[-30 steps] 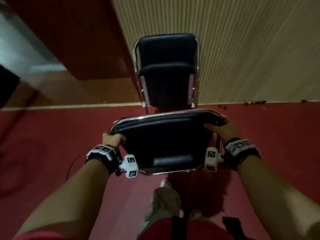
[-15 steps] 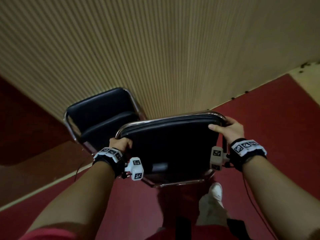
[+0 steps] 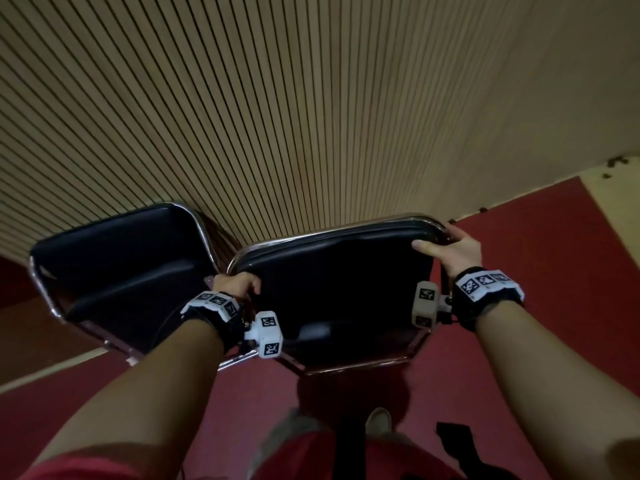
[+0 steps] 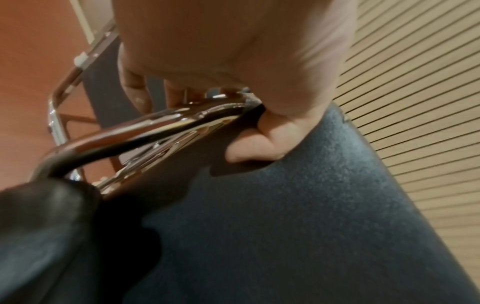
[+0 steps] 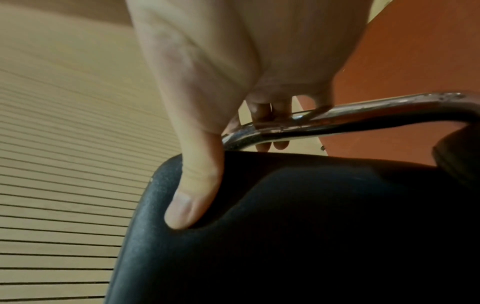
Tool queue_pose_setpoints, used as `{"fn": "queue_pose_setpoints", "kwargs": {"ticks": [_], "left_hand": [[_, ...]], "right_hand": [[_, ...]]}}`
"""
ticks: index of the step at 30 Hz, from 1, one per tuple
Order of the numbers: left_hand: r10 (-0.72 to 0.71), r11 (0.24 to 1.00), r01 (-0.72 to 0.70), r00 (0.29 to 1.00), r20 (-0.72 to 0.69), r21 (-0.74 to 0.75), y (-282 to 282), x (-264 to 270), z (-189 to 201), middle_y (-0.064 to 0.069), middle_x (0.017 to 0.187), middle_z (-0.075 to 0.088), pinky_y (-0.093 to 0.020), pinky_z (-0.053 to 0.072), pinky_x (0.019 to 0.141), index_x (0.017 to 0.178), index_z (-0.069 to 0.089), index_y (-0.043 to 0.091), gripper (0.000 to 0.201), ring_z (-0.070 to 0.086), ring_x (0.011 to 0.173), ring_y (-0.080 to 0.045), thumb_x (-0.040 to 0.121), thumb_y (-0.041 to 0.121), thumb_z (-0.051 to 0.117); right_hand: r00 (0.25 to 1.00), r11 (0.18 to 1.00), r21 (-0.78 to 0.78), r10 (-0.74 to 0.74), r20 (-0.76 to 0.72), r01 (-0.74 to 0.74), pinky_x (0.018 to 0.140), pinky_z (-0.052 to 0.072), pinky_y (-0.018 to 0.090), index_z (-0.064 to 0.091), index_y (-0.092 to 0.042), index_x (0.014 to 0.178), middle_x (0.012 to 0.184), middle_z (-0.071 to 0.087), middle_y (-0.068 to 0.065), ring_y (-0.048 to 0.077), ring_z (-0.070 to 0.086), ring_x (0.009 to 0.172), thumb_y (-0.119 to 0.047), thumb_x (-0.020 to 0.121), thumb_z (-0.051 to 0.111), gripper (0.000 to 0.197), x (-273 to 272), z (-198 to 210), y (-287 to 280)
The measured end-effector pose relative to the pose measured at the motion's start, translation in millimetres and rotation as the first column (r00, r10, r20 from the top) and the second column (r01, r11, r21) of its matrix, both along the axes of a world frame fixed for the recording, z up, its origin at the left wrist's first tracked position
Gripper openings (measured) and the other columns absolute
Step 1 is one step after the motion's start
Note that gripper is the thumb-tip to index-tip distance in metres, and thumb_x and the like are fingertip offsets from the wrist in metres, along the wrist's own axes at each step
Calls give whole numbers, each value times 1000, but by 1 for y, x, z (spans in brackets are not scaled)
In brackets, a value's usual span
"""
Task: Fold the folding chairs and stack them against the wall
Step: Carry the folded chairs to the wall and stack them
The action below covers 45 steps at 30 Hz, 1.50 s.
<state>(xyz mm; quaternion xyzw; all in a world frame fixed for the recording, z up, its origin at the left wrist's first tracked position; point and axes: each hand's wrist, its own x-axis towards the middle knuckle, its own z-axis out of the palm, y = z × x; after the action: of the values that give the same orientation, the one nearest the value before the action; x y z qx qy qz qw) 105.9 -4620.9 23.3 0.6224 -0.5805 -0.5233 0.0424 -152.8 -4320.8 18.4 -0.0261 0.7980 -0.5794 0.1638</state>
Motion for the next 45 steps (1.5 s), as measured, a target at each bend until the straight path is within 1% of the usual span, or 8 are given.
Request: {"fn": "queue_pose_setpoints", "kwargs": {"ticks": [5,9,12,18,25,33,38,45], "left_hand": [[79,996,-80,996,49,31,-60,-31,-51,-25,85,70,-35,55,49,83,72,-4,67,68,69,-39,21,20,79],[86,995,-86,996,14,43,-73,-67,-13,-19,58,64,-27,45,43,98,66,-13,49,57,46,-28,52,3,72],[106,994,-106,994,4,24,-94,-90,-3,-15,71,62,-23,41,41,107,55,-7,47,57,56,-28,63,2,72],[114,993,-117,988,107,19,-138,-114,-2,-15,76,62,-28,44,44,81,60,-5,20,55,60,-26,66,0,73],[205,975,-214,970,133,59,-169,-128,-22,-20,86,68,-20,38,30,111,64,-9,47,59,55,-29,66,4,74],[215,972,-228,961,175,59,-189,-153,-45,-27,104,70,-40,53,66,93,68,-8,24,64,74,-33,72,1,75],[307,944,-321,940,149,81,-214,-154,-89,-25,86,71,-32,49,45,104,67,-7,77,65,56,-34,33,20,75],[241,956,-265,953,181,122,-229,-177,-61,-21,76,65,-36,53,44,110,65,-11,41,62,46,-29,72,0,73]], "right_hand": [[998,998,5,64,20,-64,68,55,16,74,-12,106,97,74,0,15,70,88,-22,56,95,55,-57,-15,-51],[992,996,9,91,85,-92,58,53,14,73,-12,108,96,73,4,15,68,82,-12,64,91,47,-91,-30,-93],[991,997,37,58,117,-63,76,56,28,73,-14,104,98,73,4,19,69,90,-15,62,92,46,-114,-35,-121],[978,987,100,110,178,-129,73,55,30,70,-10,114,107,72,8,24,69,97,-26,57,95,64,-148,-53,-178],[941,946,133,265,209,-296,82,51,30,64,-8,123,117,68,11,27,66,103,-21,71,88,59,-179,-65,-233],[926,914,204,306,222,-351,84,49,26,64,-10,127,112,67,7,18,63,97,-20,71,88,62,-211,-73,-267],[916,917,192,293,274,-350,88,54,36,63,-11,127,106,67,5,18,64,89,-19,68,90,65,-228,-81,-283],[919,906,233,291,265,-354,89,43,26,50,-5,140,126,57,5,22,56,115,-21,76,85,74,-240,-81,-306]]}}
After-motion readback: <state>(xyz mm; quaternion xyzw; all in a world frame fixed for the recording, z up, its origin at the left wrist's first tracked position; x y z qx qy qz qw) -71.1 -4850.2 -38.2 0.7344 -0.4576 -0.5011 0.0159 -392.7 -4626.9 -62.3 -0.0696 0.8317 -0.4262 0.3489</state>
